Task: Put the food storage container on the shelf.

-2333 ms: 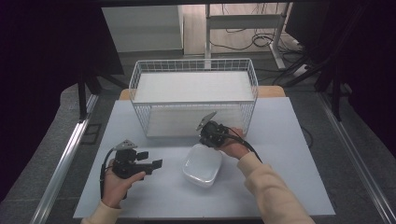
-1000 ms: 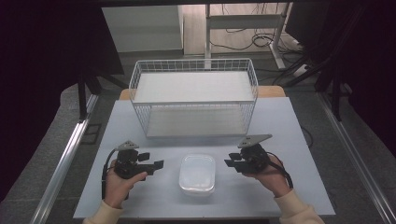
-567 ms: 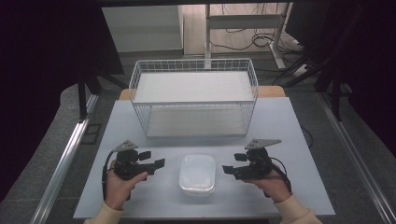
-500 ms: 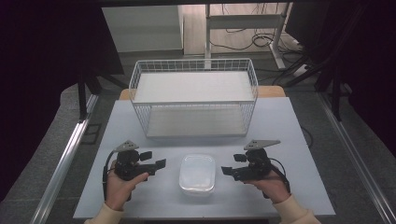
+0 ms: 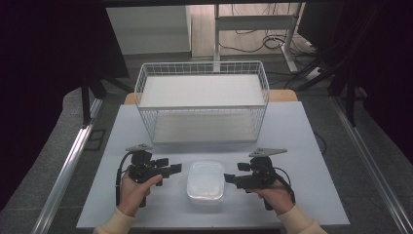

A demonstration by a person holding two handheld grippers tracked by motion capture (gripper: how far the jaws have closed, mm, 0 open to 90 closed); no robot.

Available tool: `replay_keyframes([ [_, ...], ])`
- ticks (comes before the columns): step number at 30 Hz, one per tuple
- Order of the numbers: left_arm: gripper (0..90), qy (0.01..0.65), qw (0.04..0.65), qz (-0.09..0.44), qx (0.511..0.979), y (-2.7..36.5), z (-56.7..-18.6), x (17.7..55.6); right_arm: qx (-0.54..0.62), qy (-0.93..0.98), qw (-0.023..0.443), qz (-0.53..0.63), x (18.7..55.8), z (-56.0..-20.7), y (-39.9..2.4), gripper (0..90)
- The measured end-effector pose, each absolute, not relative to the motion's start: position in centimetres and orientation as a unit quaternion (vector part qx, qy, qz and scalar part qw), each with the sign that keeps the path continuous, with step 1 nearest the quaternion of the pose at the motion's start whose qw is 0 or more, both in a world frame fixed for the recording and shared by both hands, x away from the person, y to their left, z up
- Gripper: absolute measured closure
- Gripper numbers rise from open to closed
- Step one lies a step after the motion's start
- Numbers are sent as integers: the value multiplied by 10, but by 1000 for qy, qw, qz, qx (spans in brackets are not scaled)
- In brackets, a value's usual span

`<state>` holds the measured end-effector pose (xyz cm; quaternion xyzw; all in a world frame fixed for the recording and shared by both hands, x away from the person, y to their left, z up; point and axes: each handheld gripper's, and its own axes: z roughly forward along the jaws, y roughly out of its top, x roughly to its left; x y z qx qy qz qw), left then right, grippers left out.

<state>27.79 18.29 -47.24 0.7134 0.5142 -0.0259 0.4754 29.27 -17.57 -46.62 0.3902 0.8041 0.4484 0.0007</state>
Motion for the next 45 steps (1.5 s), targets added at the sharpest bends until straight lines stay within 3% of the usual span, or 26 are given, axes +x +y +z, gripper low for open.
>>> replay_keyframes([
  [21,370,522,458,-172,699,161,-510,293,471,752,-94,452,296,-493,-162,418],
  [26,485,515,461,-200,694,158,-514,294,480,741,-117,454,295,-498,-161,515],
  [33,703,526,467,-202,681,161,-514,289,508,718,-132,457,295,-501,-168,654],
  [45,801,509,490,-168,688,161,-494,275,499,712,-108,481,283,-483,-173,773],
])
